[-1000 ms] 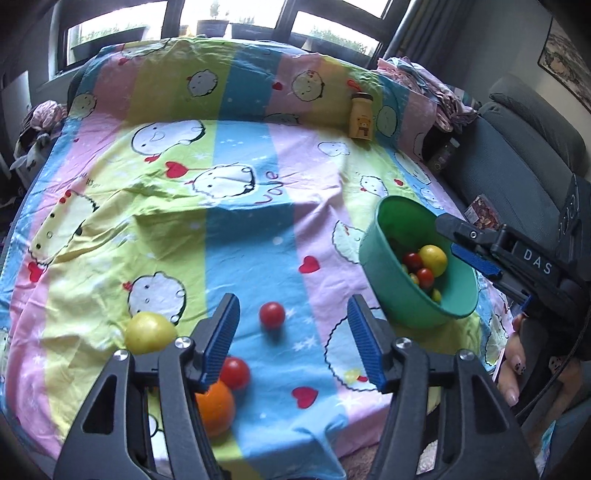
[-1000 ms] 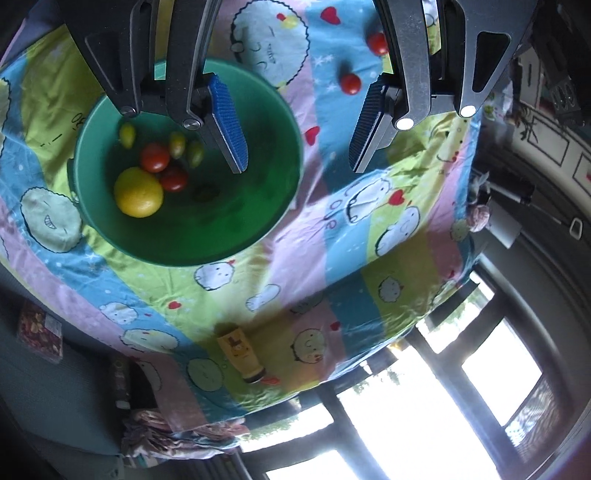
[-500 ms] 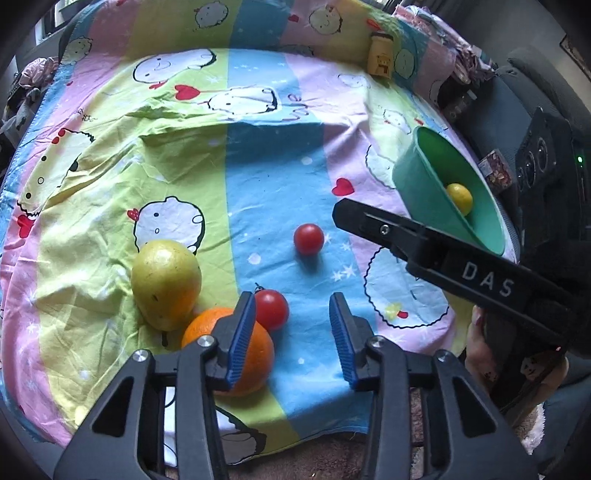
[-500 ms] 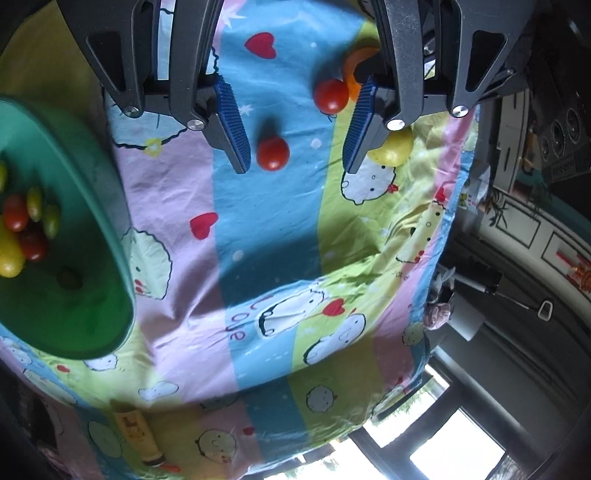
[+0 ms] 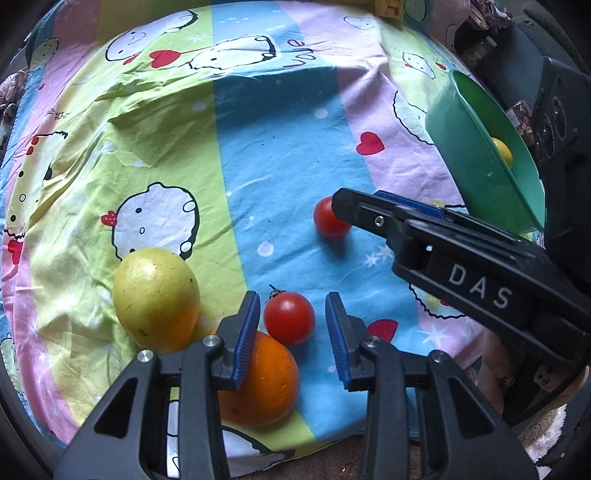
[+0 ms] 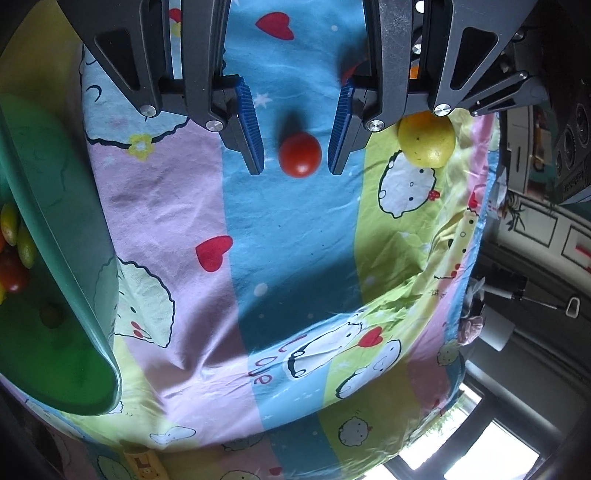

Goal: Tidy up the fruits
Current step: 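Close the left tool on a cherry tomato while the right tool grasps another tomato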

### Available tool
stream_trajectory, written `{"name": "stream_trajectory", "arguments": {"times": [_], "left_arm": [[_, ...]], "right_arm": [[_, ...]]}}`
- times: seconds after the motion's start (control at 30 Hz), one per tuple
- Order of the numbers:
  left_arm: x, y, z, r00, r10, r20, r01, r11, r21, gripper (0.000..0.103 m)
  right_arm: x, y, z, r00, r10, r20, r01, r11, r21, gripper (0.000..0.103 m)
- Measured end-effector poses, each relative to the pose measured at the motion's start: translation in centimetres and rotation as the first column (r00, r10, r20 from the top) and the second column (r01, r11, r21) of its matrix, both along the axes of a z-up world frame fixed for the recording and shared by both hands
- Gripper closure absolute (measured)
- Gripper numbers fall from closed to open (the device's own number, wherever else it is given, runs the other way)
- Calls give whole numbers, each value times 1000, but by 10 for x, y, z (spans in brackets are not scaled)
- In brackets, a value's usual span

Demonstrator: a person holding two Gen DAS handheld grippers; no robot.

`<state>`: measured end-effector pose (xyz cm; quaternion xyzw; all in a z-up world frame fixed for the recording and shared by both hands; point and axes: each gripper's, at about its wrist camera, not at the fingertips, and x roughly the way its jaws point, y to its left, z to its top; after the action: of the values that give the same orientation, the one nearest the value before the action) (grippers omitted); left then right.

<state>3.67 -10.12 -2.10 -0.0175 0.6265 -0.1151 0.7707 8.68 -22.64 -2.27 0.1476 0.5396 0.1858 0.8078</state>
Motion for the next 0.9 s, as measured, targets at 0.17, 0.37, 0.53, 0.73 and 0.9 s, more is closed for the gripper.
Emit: {"name": "stream_trajectory", "arguments": {"times": [0.17,0.37,0.53,0.73,0.9], "left_arm": [[6,-8,-7,998,-43,-40,45,997,63,68],[9,-7,-13,997,-53,-59,57,995,77,68],[13,-10,-19,996,-65,-69,71,993,92,68],[13,-13,-24,996,-69,-52,74,990,119,72],[15,-11,-25,998,-51,-29,54,993,104,73]], "right_arm": [[4,6,-6,1000,14,-20,-14,1000,5,66],[7,9,-11,999,16,-37,-16,1000,3,69],[10,9,-14,999,14,-50,-14,1000,12,71],[11,12,-15,999,20,-46,-20,1000,15,72],[12,16,-18,998,28,-51,-27,999,21,74]]}}
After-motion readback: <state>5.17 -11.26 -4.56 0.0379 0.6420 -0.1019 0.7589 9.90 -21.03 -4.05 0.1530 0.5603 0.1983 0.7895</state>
